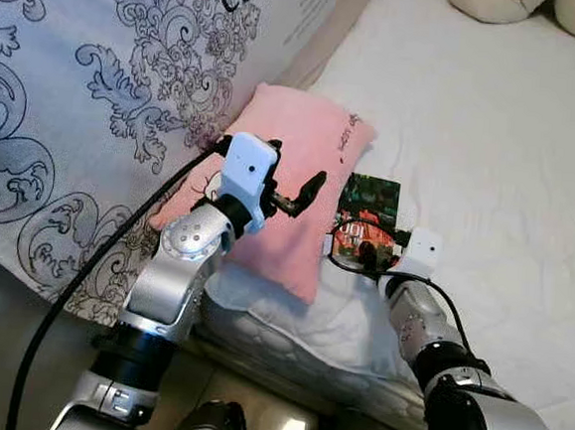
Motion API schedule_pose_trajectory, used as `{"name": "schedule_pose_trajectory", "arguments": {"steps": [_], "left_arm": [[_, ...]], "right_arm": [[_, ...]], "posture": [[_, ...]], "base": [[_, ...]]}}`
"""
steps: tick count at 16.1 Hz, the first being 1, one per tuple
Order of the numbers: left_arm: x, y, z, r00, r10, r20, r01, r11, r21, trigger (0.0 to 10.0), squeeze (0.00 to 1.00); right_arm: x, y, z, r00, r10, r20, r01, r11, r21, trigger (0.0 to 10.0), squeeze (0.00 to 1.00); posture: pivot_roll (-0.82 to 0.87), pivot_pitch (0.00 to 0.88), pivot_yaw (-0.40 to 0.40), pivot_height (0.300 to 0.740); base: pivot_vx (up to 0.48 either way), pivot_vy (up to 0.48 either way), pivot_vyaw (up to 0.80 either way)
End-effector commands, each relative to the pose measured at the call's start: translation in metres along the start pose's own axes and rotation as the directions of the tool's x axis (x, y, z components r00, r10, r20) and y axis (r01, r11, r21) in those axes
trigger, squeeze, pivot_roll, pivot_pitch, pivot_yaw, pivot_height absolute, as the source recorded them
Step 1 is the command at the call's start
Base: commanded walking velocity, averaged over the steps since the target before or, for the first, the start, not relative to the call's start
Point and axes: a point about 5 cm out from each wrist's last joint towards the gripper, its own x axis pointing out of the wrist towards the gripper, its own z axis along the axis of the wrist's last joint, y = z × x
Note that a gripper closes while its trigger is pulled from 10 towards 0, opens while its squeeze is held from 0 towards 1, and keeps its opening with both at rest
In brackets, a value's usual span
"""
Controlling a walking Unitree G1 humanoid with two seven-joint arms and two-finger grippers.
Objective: Clean up the room
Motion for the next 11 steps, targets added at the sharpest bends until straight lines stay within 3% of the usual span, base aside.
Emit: {"name": "schedule_pose_trajectory", "arguments": {"steps": [1, 6, 8, 9, 11], "left_arm": [[0.000, 0.004, 0.002, 1.000, 0.009, 0.002, -0.009, 1.000, 0.013, 10.0, 0.00], [0.004, 0.005, 0.003, 1.000, 0.010, 0.002, -0.010, 1.000, 0.014, 10.0, 0.00], [0.004, 0.005, 0.003, 1.000, 0.009, 0.003, -0.009, 1.000, 0.014, 10.0, 0.00], [0.004, 0.006, 0.003, 1.000, 0.010, 0.004, -0.010, 1.000, 0.013, 10.0, 0.00], [0.004, 0.005, 0.003, 1.000, 0.011, 0.007, -0.011, 1.000, 0.013, 10.0, 0.00]], "right_arm": [[0.000, 0.015, -0.009, 0.998, 0.053, -0.042, -0.052, 0.998, 0.024, 0.0, 0.00], [-0.003, 0.038, -0.022, 0.988, 0.142, -0.068, -0.141, 0.990, 0.029, 0.0, 0.00], [-0.004, 0.039, -0.024, 0.987, 0.143, -0.073, -0.142, 0.990, 0.022, 0.0, 0.00], [-0.004, 0.039, -0.025, 0.987, 0.143, -0.070, -0.145, 0.989, -0.010, 10.0, 0.00], [-0.005, 0.035, -0.017, 0.991, 0.132, 0.008, -0.131, 0.986, -0.104, 10.0, 0.00]], "posture": [[-0.08, 0.124, 0.048, 0.740], [-0.09, 0.122, 0.045, 0.740], [-0.09, 0.120, 0.044, 0.740], [-0.09, 0.120, 0.042, 0.740], [-0.09, 0.115, 0.030, 0.740]], "base": [[0.000, 0.000, 0.00], [0.000, 0.000, 0.00], [0.000, 0.000, 0.00], [0.000, 0.000, 0.00], [0.000, 0.000, 0.00]]}}
